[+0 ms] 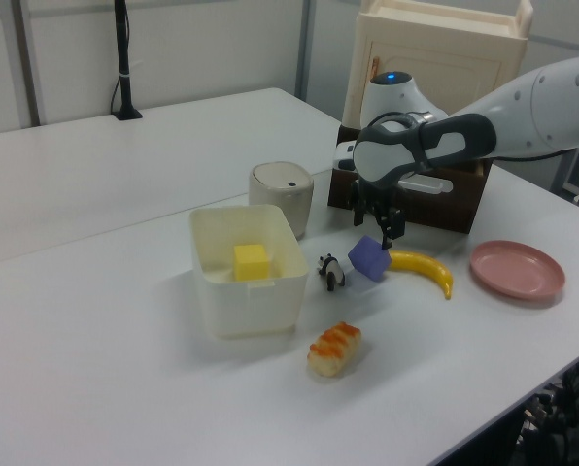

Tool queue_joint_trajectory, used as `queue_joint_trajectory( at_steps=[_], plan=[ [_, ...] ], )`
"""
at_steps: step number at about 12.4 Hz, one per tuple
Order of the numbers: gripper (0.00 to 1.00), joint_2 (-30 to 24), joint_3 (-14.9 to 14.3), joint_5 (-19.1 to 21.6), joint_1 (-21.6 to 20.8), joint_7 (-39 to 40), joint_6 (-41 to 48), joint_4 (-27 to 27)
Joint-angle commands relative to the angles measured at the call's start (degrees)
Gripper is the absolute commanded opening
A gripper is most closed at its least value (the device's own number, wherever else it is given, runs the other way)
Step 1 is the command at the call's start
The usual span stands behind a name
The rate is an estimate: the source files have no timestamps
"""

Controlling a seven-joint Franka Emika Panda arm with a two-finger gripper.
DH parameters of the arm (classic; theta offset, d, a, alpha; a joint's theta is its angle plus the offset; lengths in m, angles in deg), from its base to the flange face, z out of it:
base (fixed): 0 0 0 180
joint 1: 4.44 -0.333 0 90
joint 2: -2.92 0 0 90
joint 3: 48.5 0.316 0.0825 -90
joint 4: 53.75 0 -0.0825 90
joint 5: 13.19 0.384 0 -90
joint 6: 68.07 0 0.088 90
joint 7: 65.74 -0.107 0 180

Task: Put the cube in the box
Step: 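Lower the gripper over the purple cube and close on it, then lift the purple cube up off the table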

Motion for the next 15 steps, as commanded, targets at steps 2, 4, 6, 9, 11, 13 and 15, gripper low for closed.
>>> queue_joint_trajectory(
  at_steps=[2, 4, 6, 9, 11, 13, 15],
  plan=[
    [1.0, 1.3, -0.3, -2.4, -1.2, 0.3, -0.9, 0.4],
    [0.92, 1.7, -0.3, -2.5, -1.2, 0.7, -0.9, 0.4],
    [0.63, 2.0, -0.3, -2.8, -1.2, 0.7, -0.9, 0.4],
    [0.32, 2.1, -0.3, -4.0, -1.2, 0.7, -0.9, 0.4],
    [0.32, 2.0, -0.3, -4.1, -1.2, 0.7, -0.8, 0.4],
    [0.32, 1.9, -0.3, -4.1, -1.2, 0.6, -0.7, 0.4],
    [0.32, 1.4, -0.2, -4.1, -1.2, 0.3, -0.7, 0.3]
  ],
)
